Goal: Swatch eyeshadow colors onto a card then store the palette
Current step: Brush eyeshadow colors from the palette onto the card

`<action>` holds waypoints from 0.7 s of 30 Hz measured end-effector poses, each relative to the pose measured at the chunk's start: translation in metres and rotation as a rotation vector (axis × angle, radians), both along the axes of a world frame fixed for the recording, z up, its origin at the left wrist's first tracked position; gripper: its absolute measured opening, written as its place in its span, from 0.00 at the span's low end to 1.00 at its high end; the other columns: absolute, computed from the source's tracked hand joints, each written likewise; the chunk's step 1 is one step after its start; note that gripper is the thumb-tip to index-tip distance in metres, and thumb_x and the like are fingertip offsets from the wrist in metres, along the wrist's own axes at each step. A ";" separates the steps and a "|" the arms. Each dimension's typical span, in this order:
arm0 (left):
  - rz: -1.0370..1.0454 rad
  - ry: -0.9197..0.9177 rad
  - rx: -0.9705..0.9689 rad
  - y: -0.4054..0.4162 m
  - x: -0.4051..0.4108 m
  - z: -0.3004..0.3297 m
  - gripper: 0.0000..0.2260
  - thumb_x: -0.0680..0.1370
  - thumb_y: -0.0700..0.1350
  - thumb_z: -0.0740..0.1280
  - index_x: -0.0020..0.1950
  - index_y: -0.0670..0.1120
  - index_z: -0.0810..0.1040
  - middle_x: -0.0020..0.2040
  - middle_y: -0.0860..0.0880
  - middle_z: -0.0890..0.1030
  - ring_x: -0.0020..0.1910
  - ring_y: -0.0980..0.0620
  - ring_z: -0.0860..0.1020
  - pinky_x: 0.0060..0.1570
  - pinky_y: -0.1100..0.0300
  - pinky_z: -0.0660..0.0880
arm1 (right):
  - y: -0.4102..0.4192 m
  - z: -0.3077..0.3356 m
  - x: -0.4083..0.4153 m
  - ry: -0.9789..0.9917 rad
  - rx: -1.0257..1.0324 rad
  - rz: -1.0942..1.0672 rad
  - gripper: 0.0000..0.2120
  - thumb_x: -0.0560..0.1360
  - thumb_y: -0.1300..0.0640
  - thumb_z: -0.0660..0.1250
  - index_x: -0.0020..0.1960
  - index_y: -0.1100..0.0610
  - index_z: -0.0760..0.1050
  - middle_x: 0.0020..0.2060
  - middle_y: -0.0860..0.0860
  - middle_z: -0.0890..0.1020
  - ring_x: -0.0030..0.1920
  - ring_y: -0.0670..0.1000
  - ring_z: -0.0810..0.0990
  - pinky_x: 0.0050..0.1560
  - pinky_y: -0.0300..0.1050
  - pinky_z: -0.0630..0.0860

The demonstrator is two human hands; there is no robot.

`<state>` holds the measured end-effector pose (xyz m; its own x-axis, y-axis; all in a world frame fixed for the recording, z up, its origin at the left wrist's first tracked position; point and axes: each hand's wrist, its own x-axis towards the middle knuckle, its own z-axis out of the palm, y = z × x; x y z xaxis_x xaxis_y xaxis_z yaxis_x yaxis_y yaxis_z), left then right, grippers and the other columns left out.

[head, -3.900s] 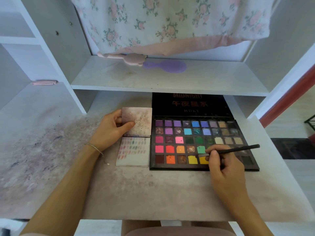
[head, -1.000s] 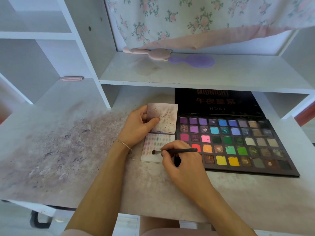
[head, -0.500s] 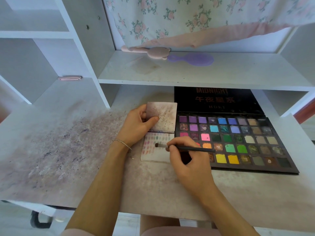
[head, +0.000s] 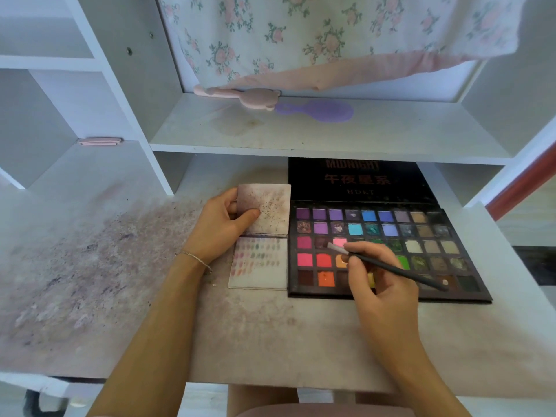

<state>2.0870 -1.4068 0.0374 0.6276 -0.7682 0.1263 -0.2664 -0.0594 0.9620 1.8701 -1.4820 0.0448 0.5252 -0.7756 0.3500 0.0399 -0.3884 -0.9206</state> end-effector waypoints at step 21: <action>0.064 -0.027 0.023 -0.001 -0.002 0.001 0.10 0.74 0.36 0.66 0.53 0.47 0.75 0.42 0.54 0.81 0.38 0.63 0.81 0.35 0.72 0.75 | -0.030 -0.004 -0.047 0.227 -0.092 -0.161 0.08 0.69 0.59 0.60 0.38 0.46 0.69 0.33 0.43 0.76 0.41 0.34 0.76 0.36 0.23 0.70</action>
<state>2.0850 -1.4075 0.0388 0.6723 -0.7295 0.1261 -0.2867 -0.0995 0.9528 1.8233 -1.5124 0.0405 0.4707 -0.8259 0.3103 -0.2325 -0.4554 -0.8594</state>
